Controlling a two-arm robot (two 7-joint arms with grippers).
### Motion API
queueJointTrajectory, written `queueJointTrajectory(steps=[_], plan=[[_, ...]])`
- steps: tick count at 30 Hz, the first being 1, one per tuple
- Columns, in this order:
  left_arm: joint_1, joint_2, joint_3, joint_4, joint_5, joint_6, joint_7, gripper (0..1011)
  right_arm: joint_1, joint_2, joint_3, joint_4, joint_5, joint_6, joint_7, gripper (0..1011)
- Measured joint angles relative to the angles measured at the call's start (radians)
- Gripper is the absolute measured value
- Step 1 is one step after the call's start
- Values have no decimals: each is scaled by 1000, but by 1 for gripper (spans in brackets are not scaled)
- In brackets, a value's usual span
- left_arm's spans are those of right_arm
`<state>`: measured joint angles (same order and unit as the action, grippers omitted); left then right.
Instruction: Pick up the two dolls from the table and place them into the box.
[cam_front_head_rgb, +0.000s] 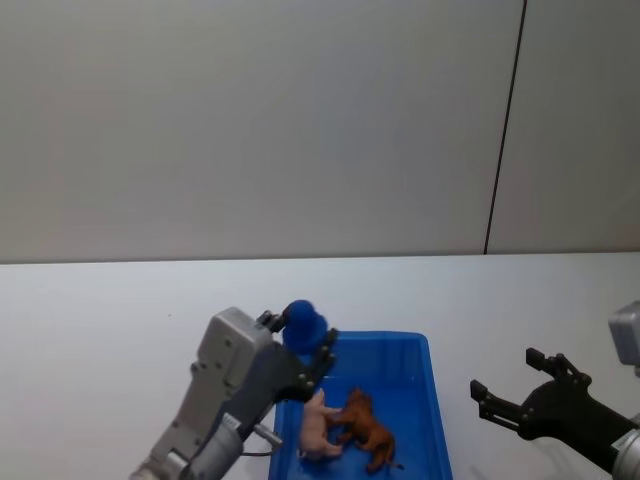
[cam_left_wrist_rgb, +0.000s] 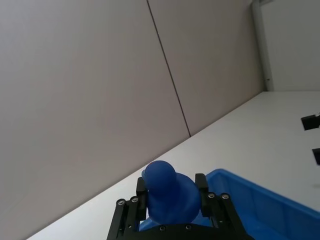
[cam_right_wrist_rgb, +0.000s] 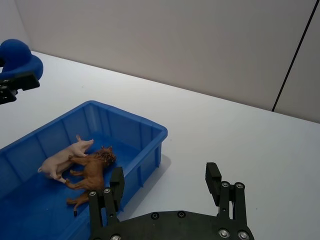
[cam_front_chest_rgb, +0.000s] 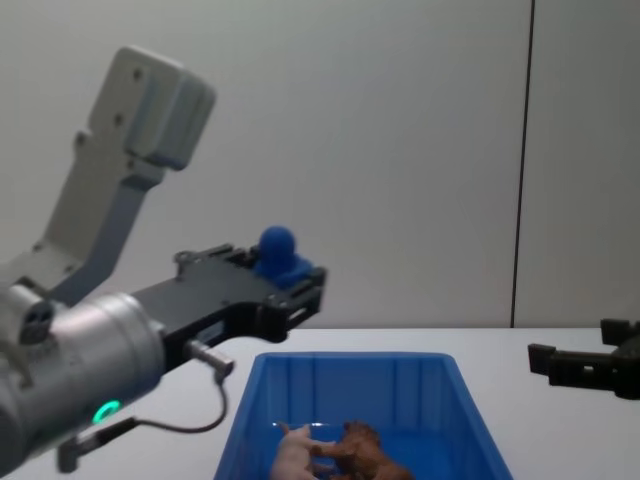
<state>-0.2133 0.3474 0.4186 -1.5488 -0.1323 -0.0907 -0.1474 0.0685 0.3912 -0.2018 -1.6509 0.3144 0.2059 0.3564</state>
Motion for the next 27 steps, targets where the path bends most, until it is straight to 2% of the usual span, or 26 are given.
queueJointTrajectory(steps=[8,9,10,15,27], plan=[[-22,-32,12,13,6,-25,-33,774,0,0,0,0,0,0,0,1001],[-22,-32,12,13,6,-25,-33,781,0,0,0,0,0,0,0,1001],[-24,-34,13,13,6,-28,-38,848,0,0,0,0,0,0,0,1001],[-26,-33,9,10,-7,-42,-60,977,0,0,0,0,0,0,0,1001],[-22,-11,-11,-9,-39,-70,-96,1003,0,0,0,0,0,0,0,1001]])
